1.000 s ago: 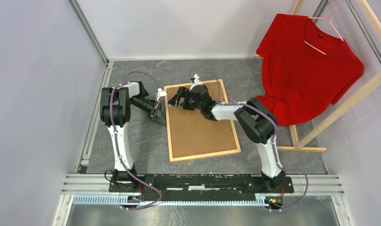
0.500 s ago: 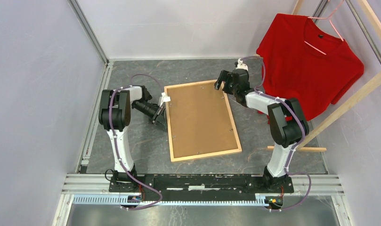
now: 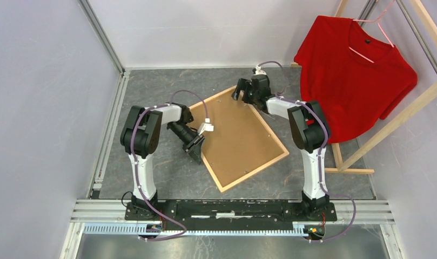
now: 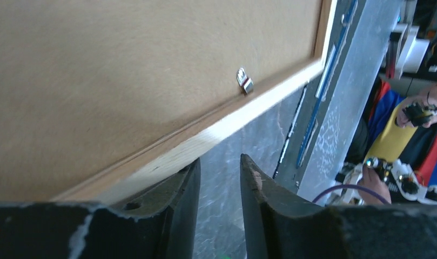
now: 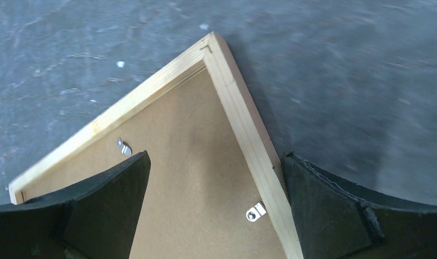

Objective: Put the photo into the frame
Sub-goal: Adjust the photo frame at the center of the board.

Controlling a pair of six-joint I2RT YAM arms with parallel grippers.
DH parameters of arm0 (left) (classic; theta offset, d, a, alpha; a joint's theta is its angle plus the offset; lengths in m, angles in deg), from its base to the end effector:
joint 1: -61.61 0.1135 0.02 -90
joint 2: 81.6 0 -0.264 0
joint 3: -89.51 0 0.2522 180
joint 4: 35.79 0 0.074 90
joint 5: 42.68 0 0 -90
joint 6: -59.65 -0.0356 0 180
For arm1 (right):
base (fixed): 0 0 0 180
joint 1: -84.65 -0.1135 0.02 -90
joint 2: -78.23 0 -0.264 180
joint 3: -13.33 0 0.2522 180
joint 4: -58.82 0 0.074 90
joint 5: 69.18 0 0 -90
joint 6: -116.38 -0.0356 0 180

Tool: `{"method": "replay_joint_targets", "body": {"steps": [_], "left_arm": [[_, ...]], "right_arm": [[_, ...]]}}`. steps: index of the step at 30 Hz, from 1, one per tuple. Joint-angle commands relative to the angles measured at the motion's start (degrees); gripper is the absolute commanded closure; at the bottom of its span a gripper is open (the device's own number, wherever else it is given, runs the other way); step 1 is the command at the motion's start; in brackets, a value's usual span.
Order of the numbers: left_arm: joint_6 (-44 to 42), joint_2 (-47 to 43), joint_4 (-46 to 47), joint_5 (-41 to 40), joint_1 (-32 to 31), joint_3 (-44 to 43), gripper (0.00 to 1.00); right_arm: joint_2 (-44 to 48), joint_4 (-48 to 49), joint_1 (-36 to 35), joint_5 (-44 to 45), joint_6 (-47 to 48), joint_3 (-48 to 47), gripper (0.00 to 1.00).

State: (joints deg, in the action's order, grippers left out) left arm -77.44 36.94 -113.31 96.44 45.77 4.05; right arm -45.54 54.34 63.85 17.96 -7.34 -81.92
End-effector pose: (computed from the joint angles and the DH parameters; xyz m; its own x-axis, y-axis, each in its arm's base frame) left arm 0.3036 -0.1141 0.1167 -0.6697 0.6883 -0.2788 0.6069 0.2910 -0.7396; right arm 0.4483 0.1722 0.1529 -0.6421 0.3492 -0.6825 -0.0449 0.8716 0.4882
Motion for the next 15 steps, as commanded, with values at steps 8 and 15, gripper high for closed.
{"method": "replay_joint_targets", "body": {"steps": [8,15], "left_arm": [[-15.7,-6.1,-8.2,-6.4,-5.3,1.7,0.42],[-19.2,-11.4,-14.0,-11.8,4.9,-8.9,0.39]], "right_arm": [[-2.8,-2.8,-9.1,-8.6,0.7,-6.6,0.02],[-0.3,-4.4,-7.4,-5.8,3.2,-6.3,0.02]]}}
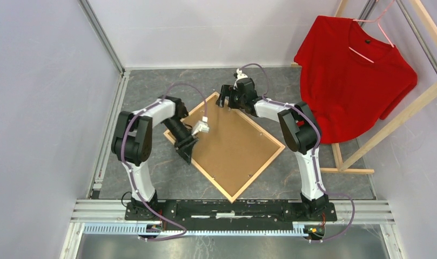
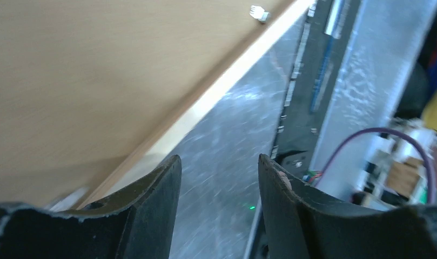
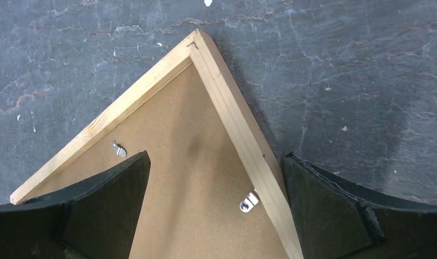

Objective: Put the photo into the frame
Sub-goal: Adjust the photo frame at the center of the board.

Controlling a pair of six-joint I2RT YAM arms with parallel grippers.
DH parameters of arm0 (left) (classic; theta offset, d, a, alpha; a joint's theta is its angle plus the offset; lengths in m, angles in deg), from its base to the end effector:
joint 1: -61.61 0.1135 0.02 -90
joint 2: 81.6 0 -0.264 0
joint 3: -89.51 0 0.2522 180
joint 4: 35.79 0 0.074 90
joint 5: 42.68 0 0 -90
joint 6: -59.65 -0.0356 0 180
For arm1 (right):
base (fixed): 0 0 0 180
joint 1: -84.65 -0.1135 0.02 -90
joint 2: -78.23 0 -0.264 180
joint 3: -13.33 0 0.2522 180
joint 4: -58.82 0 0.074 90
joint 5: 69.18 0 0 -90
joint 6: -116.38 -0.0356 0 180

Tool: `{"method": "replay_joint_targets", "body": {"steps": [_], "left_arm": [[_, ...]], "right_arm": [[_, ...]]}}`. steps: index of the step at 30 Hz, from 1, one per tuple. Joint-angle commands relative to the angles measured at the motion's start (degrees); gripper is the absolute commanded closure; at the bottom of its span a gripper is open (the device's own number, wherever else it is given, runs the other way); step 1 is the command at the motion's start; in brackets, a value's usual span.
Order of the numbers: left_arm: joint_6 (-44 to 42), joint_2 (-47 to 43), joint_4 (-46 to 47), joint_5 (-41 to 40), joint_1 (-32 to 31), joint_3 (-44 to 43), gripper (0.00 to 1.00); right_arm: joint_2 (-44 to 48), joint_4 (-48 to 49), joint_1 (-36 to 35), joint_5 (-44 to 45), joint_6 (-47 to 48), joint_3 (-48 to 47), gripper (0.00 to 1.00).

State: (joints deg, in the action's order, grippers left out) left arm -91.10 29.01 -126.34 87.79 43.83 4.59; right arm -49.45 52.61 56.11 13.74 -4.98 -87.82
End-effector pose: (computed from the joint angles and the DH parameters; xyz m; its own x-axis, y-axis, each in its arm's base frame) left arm 0.2743 -0.1122 0.1606 -0.4531 0.8423 -0.2919 0.7252 0.1578 -0.6702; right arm 0.4362 0.2423 0.1507 -0.6998 0.2073 -0.6836 -0.2354 0.8366 0.4947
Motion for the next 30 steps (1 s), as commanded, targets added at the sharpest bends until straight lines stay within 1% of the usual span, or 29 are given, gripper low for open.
{"method": "replay_joint_targets", "body": {"steps": [1,4,6,8,10,14,18,23,26,30], "left_arm": [[-2.2,-2.5,1.1,-3.0,9.0,-13.4,0.40],[11.2,3.4,9.5,-1.5,15.9,-25.3,0.43],[18.4,9.3,12.1,-0.6,19.3,-33.3,0.47],[21.8,14.5,12.2,1.7,21.5,-39.3,0.48],[22.5,17.8,12.2,2.8,22.2,-41.8,0.48],[18.3,20.5,8.8,5.6,22.5,-40.5,0.47],[12.8,20.5,3.9,8.4,23.2,-37.3,0.47],[8.9,19.2,2.3,8.5,23.5,-30.6,0.53],[7.6,18.9,2.3,8.5,24.0,-27.8,0.60],[7.0,19.5,2.0,8.2,24.9,-26.4,0.69]], "right_arm": [[3.8,-2.3,0.3,-1.7,0.7,-0.2,0.02],[2.9,-1.7,0.4,-3.8,-0.3,-0.6,0.02],[2.2,-0.7,0.1,-5.9,-1.1,-0.5,0.02],[1.5,0.2,-0.3,-7.6,-1.9,0.0,0.02],[1.0,1.2,-1.0,-9.6,-2.5,0.3,0.02],[0.1,2.8,-3.0,-13.1,-3.3,0.1,0.02],[0.0,3.0,-4.9,-15.1,-3.3,-0.2,0.03],[0.4,2.9,-6.2,-15.8,-2.8,0.8,0.04],[2.8,1.1,-5.4,-9.5,-1.5,1.8,0.04],[10.2,7.4,-4.1,-2.5,-4.0,9.3,0.07]]}}
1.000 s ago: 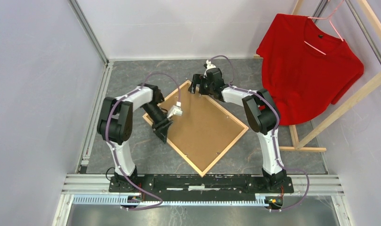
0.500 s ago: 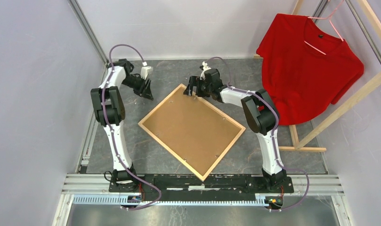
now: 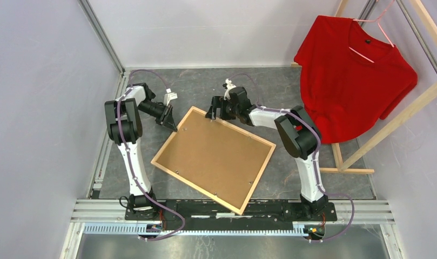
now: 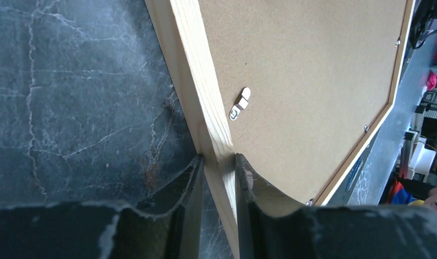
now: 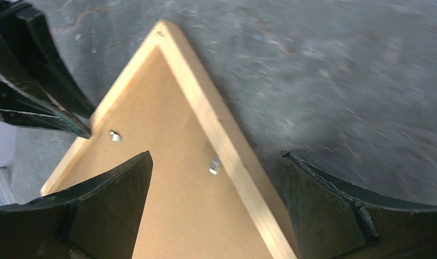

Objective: Put the photo into the frame
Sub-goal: Adjust the photo frame at the center of the board, then install the photo frame at the center of the board.

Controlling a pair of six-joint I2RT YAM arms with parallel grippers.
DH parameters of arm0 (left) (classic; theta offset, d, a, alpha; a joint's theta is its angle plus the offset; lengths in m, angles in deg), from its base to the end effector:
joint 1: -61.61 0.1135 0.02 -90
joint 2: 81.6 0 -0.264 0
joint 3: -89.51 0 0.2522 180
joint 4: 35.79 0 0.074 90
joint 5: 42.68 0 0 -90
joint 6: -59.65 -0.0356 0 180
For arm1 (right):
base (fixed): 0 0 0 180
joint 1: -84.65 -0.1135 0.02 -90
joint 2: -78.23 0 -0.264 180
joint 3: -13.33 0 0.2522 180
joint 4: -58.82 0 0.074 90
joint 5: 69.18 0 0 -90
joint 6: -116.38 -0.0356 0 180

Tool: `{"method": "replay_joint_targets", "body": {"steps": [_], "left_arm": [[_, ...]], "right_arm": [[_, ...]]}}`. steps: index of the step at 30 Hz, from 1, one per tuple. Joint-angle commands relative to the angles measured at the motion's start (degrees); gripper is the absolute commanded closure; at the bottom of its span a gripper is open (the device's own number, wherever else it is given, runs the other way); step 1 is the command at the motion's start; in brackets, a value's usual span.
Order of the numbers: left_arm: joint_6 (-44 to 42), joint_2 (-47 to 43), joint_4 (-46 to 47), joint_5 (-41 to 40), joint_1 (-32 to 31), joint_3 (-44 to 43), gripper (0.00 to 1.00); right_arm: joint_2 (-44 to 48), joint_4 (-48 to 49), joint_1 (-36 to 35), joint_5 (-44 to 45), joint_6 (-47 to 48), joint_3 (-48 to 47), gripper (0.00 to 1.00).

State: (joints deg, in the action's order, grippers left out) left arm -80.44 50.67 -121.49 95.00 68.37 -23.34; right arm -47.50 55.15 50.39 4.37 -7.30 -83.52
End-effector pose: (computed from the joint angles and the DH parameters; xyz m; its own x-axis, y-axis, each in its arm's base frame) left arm 0.4101 0.0221 0.1304 -0.8228 0.4225 -0.3802 0.5616 0.5016 -0.6580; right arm 0.3961 0.2820 0.1478 -0.7789 0.1130 -0.6169 -0.3668 0.7158 0.5942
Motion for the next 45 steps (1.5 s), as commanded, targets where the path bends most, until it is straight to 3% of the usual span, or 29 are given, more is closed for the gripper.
{"method": "replay_joint_targets", "body": {"steps": [1,9,18,31,45], "left_arm": [[-4.1,-2.1,-3.4,1.4,1.1,1.4,0.70],[-8.6,-0.4,-8.3,4.0,3.0,0.4,0.74],[-10.5,0.1,-10.4,5.3,4.5,-0.6,0.68],[-7.3,-0.2,-4.3,2.6,4.5,4.7,0.77],[-6.4,0.1,-2.5,2.1,4.4,6.0,0.80]], "right_arm": [[9.5,5.0,1.4,8.1,-2.0,5.7,0.07],[13.3,9.2,-4.7,10.1,-6.6,10.0,0.12],[5.1,13.8,-12.9,6.2,-15.2,6.2,0.17],[-2.5,12.8,-16.0,6.0,-18.7,-1.9,0.20],[-5.3,11.4,-16.8,6.0,-19.9,-2.9,0.22]]}}
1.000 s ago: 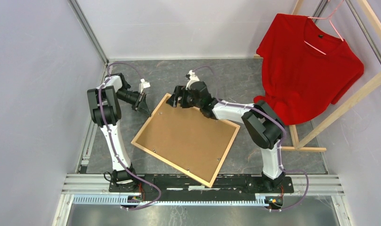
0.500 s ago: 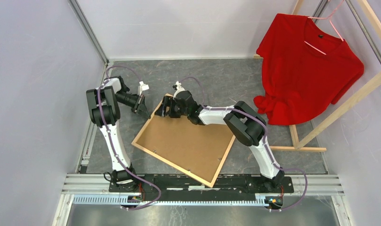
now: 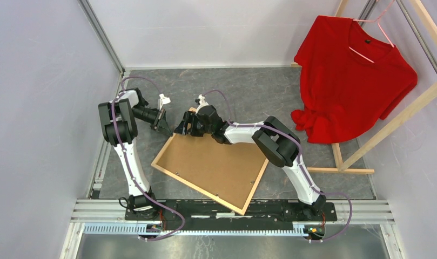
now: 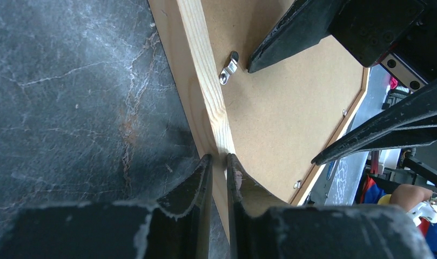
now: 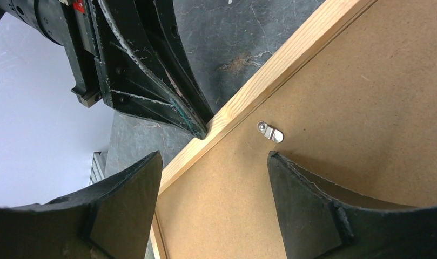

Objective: Put the photo into the frame
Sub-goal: Install the photo frame at the center of the board.

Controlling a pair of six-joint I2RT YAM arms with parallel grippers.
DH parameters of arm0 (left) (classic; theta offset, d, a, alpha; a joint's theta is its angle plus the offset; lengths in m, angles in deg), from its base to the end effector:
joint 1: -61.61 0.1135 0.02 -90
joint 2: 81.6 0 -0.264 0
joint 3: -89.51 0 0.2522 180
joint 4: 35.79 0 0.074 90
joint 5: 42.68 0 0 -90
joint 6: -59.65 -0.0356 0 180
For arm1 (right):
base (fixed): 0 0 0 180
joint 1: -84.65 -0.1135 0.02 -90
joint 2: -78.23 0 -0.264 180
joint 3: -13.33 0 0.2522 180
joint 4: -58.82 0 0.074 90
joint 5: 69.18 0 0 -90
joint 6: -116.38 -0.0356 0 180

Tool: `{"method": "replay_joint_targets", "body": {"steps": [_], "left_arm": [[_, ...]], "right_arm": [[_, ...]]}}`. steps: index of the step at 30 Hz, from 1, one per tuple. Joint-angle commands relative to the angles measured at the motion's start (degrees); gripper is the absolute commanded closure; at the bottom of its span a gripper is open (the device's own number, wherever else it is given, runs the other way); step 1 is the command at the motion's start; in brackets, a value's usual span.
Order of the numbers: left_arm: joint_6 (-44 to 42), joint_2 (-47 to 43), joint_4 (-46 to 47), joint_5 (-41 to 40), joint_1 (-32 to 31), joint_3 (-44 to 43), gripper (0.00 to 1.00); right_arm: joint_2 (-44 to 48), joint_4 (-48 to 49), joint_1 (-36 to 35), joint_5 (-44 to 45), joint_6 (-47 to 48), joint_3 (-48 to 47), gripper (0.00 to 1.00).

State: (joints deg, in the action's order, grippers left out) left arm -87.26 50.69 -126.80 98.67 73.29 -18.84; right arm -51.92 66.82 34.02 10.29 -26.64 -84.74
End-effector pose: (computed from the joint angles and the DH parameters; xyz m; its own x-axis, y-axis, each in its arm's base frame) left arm 0.3852 0.0512 0.1192 -0.8610 0.3563 -0.3630 0.4987 0.4513 -0.7400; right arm 0.3143 0.3933 0.1369 -0.8474 0.2054 -0.4896 -0.3141 0.5495 0.7742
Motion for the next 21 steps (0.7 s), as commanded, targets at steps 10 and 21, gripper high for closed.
{"method": "replay_joint_targets", "body": {"steps": [10,21], "left_arm": [[0.3,-0.9,3.3,-1.6,-0.7,2.9,0.80],[0.1,-0.8,3.3,-1.4,-1.1,3.2,0.80]], "right_arm": [[-3.3,-2.1,-0.4,2.0,-0.3,-3.4,0.22],[-4.1,-4.6,-0.4,5.4,1.9,-5.2,0.24]]}}
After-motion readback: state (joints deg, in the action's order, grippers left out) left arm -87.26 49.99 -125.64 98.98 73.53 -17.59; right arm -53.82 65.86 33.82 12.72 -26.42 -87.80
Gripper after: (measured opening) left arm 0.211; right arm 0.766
